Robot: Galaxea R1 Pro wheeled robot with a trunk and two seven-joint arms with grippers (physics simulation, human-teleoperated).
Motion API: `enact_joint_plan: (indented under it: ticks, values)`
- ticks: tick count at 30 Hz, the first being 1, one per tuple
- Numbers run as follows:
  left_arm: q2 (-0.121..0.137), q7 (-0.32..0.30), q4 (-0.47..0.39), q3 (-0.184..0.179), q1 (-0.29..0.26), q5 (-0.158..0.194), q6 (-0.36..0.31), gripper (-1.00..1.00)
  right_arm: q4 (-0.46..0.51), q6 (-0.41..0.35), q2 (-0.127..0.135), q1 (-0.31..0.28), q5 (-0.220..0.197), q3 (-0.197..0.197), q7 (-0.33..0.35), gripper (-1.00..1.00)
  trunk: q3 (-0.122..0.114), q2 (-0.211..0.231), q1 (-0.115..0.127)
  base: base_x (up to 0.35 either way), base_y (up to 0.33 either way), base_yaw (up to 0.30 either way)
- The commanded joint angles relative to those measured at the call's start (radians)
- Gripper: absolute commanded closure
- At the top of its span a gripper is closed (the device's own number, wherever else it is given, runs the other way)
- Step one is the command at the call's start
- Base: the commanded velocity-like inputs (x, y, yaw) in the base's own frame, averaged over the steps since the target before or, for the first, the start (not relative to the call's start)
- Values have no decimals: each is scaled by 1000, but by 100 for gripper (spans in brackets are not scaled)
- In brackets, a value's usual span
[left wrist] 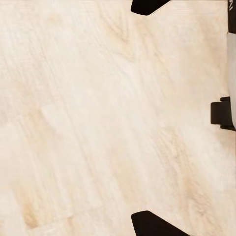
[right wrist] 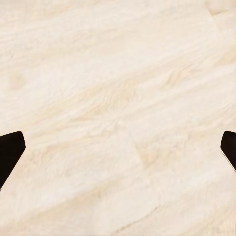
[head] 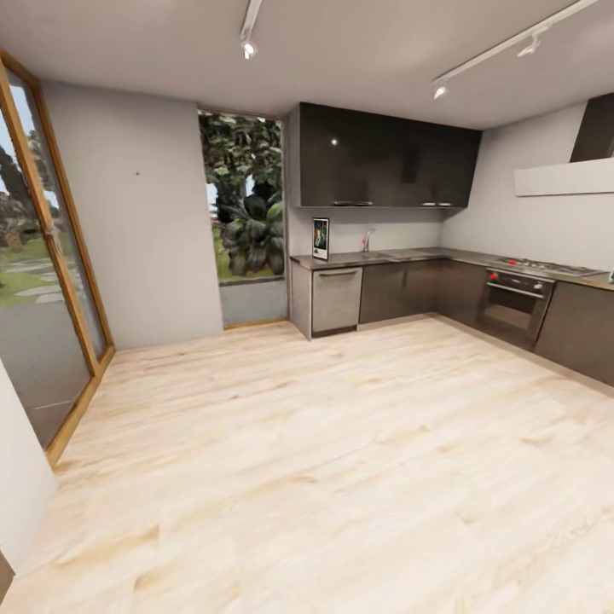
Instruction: Pick up the poster from the kitchen countertop and hang it on one of the wall nails in the kitchen.
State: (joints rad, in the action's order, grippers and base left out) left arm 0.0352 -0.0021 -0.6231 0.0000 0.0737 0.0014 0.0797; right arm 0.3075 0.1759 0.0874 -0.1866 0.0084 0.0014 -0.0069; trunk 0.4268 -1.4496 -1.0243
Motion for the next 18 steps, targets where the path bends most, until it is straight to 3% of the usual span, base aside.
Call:
enact_joint_plan:
  ticks: [1,18]
  values:
    - [0,0,-1,0,0,0,2,-100,-1,3,0,-1,1,0,-1,-100,1,0,-1,343,-9,0]
    - [0,-1,0,0,1,0,2,-100,-1,4,0,-1,1,0,-1,-100,1,0,-1,343,-1,0]
